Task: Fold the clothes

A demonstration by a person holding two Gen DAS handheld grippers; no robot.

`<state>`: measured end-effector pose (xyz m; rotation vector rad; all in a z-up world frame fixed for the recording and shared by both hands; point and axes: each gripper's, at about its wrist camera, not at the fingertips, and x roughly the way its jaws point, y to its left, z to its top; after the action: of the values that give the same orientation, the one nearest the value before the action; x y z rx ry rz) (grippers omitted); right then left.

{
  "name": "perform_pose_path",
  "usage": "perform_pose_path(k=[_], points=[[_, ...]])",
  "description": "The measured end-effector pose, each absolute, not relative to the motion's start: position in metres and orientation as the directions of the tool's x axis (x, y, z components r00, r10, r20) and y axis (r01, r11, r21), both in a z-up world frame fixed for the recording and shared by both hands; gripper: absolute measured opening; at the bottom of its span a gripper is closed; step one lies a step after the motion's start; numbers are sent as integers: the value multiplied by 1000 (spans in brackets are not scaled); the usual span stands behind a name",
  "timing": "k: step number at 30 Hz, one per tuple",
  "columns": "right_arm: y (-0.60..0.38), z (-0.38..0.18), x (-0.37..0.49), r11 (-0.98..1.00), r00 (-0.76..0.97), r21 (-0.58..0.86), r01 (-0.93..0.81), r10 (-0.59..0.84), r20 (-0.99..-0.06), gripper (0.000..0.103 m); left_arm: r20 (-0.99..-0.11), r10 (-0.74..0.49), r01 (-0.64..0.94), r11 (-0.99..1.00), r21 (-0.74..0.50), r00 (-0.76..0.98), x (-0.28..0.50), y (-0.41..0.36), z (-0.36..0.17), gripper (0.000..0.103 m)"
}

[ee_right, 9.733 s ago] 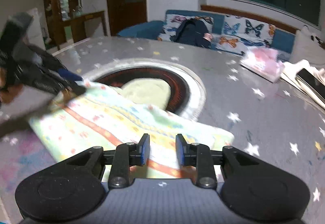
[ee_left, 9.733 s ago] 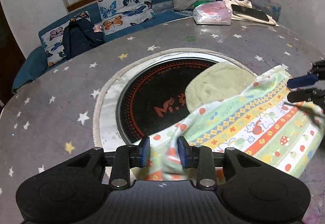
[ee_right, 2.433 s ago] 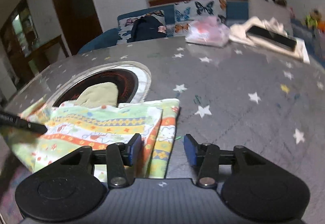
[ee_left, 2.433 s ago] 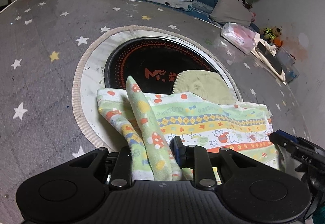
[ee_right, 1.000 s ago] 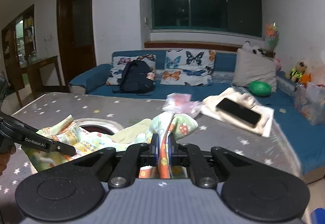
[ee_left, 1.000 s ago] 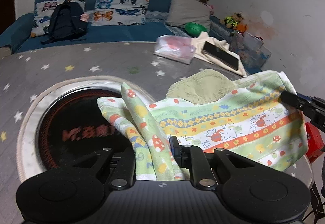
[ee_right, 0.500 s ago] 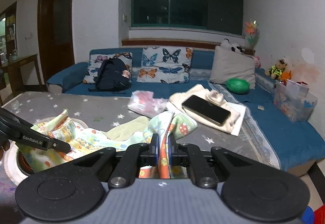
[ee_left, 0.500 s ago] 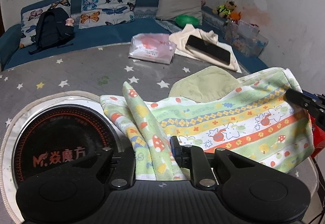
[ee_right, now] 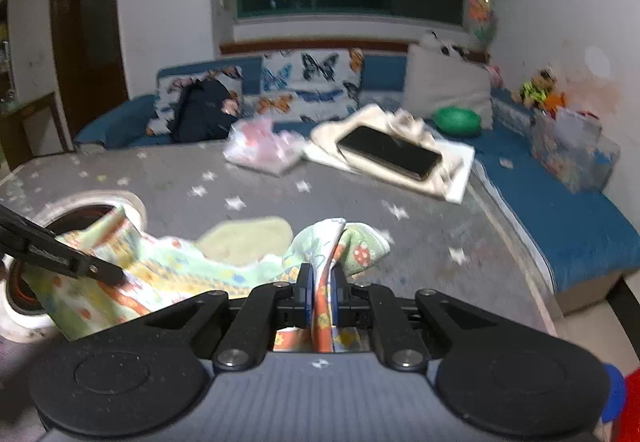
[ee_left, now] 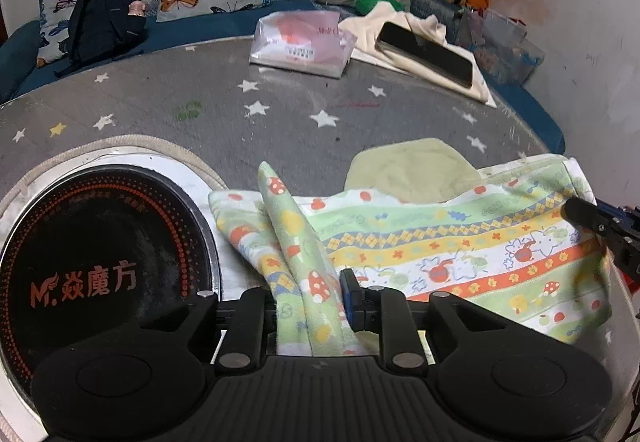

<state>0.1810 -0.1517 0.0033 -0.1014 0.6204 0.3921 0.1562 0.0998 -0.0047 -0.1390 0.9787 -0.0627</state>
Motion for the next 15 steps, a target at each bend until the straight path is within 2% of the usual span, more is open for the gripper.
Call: perform_pose_path(k=[2,6,10,15], points=[[-154,-5,184,927,733,30,-373,314,-603,8,-824,-116,-7,989,-144,555,157,101,-7,26],[-158,-21,194,940,715,36,-338,281,-640,9,-830,-106,-14,991,-136,548,159,105,-13,46],[-160,-30,197,947,703,29,-319,257,-663,13,-836,-96,-28,991,-132,541,160,112,-17,54],[-160,-33,195,957,718,12,-289,225,-659,25,-838,-66,-40,994,-104,542,159,117,-18,63]])
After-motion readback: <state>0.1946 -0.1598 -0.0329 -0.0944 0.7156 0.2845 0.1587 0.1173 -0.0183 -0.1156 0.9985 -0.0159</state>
